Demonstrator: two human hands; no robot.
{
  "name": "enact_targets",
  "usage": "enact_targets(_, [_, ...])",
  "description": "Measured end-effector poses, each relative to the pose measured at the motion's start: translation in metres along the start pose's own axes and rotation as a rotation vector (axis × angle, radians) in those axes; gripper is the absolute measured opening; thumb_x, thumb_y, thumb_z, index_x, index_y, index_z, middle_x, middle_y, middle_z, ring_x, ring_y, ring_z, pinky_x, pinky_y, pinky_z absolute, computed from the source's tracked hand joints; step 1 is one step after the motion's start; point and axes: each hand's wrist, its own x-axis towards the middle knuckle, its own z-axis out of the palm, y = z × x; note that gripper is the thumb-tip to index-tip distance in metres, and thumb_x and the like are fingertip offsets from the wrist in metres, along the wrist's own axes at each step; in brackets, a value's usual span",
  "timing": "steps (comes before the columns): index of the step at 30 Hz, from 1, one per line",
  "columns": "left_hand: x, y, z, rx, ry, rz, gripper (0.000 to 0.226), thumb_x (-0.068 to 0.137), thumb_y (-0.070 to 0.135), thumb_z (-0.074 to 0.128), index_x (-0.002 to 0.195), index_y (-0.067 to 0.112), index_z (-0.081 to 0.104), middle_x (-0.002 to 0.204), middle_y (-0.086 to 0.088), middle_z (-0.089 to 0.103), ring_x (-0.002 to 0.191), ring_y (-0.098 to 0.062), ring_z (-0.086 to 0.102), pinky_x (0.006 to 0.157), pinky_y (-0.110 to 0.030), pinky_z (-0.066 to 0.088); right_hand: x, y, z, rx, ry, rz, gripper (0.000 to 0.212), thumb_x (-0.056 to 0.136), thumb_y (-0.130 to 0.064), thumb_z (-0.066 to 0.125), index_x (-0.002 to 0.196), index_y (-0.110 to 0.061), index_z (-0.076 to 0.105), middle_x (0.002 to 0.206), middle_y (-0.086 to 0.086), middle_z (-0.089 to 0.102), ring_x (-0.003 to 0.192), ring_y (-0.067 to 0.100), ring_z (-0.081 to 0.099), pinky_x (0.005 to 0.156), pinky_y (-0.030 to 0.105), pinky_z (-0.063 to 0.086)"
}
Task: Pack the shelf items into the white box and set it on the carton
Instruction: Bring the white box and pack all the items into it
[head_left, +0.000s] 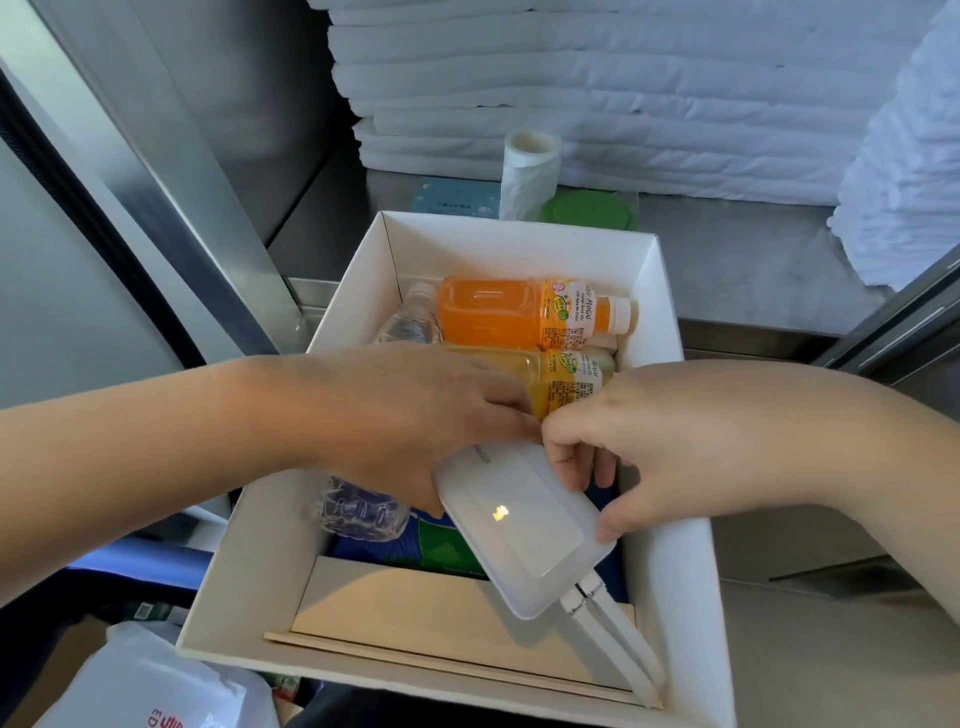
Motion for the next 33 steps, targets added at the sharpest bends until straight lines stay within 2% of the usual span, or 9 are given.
enact_targets(3, [0.004,0.001,0.0,-0.105,0.108,0.009,0.059,0.081,0.048,0.06,0.135,0.028,0.043,0.131,0.009,0.048,0.121,-0.013,0.042,0.102,-0.036,0.038,0.003,-0.003,0.006,-0.078,-0.012,-0.017,0.029,0.076,-0.047,0.07,0.092,-0.04,0.046,0.08,-0.022,0.052,0.079,-0.007,0.052,0.059,0.012,0.041])
enact_targets(7, [0.012,0.0,0.006,0.038,0.14,0.074,0.069,0.076,0.051,0.062,0.137,0.028,0.039,0.133,0.011,0.045,0.123,-0.011,0.032,0.103,-0.025,0.017,0.004,-0.004,0.011,-0.115,-0.016,-0.039,0.025,0.08,-0.044,0.067,0.095,-0.041,0.047,0.079,-0.021,0.049,0.079,-0.008,0.048,0.057,0.01,0.035])
enact_targets(11, [0.019,-0.001,0.009,0.027,0.046,0.038,0.072,0.076,0.049,0.062,0.139,0.029,0.031,0.138,0.011,0.037,0.124,-0.01,0.026,0.103,-0.027,0.019,0.008,-0.002,0.011,-0.099,-0.024,-0.03,0.023,0.081,-0.043,0.066,0.101,-0.039,0.056,0.086,-0.022,0.055,0.081,-0.005,0.053,0.064,0.011,0.041])
enact_targets(14, [0.019,-0.002,0.011,0.01,0.058,0.036,0.074,0.077,0.051,0.062,0.14,0.03,0.029,0.139,0.011,0.035,0.124,-0.009,0.026,0.101,-0.024,0.015,0.01,0.0,0.012,-0.098,-0.022,-0.032,0.022,0.084,-0.041,0.063,0.105,-0.038,0.062,0.092,-0.022,0.059,0.083,-0.006,0.055,0.066,0.01,0.042])
enact_targets(17, [0.017,-0.001,0.012,-0.004,0.048,0.028,0.079,0.074,0.068,0.055,0.139,0.029,0.03,0.136,0.011,0.036,0.121,-0.009,0.027,0.1,-0.025,0.015,0.006,-0.001,0.008,-0.084,-0.036,-0.036,0.016,0.085,-0.042,0.06,0.1,-0.038,0.067,0.089,-0.023,0.062,0.081,-0.007,0.056,0.065,0.008,0.042])
enact_targets(19, [0.015,0.001,0.012,-0.069,0.064,0.015,0.08,0.075,0.078,0.042,0.139,0.029,0.033,0.133,0.012,0.039,0.118,-0.009,0.031,0.101,-0.028,0.025,0.002,-0.004,0.006,-0.067,-0.053,-0.047,0.016,0.087,-0.045,0.057,0.096,-0.038,0.068,0.086,-0.023,0.063,0.079,-0.007,0.057,0.067,0.011,0.045])
enact_targets(24, [0.017,0.001,0.011,-0.139,0.019,-0.011,0.081,0.076,0.076,0.038,0.142,0.029,0.031,0.131,0.011,0.036,0.114,-0.008,0.032,0.094,-0.028,0.033,0.004,-0.018,0.019,-0.099,-0.054,-0.123,0.022,0.09,-0.045,0.052,0.108,-0.038,0.063,0.089,-0.016,0.063,0.08,0.001,0.057,0.07,0.02,0.047])
enact_targets(28, [0.021,0.0,0.012,-0.171,0.034,-0.01,0.077,0.076,0.074,0.044,0.138,0.03,0.035,0.133,0.011,0.037,0.114,-0.009,0.033,0.094,-0.033,0.039,0.009,-0.019,0.016,-0.102,-0.109,-0.078,0.018,0.088,-0.044,0.057,0.1,-0.034,0.064,0.079,-0.015,0.06,0.073,0.001,0.056,0.063,0.019,0.046])
enact_targets(33, [0.026,0.009,0.02,0.03,-0.017,-0.003,0.075,0.087,0.048,0.05,0.147,0.025,0.012,0.147,0.008,0.024,0.111,-0.015,0.036,0.087,-0.034,0.043,0.016,-0.021,0.023,-0.224,-0.115,-0.028,0.026,0.082,-0.05,0.06,0.079,-0.025,0.057,0.071,-0.006,0.058,0.062,0.008,0.052,0.049,0.024,0.038])
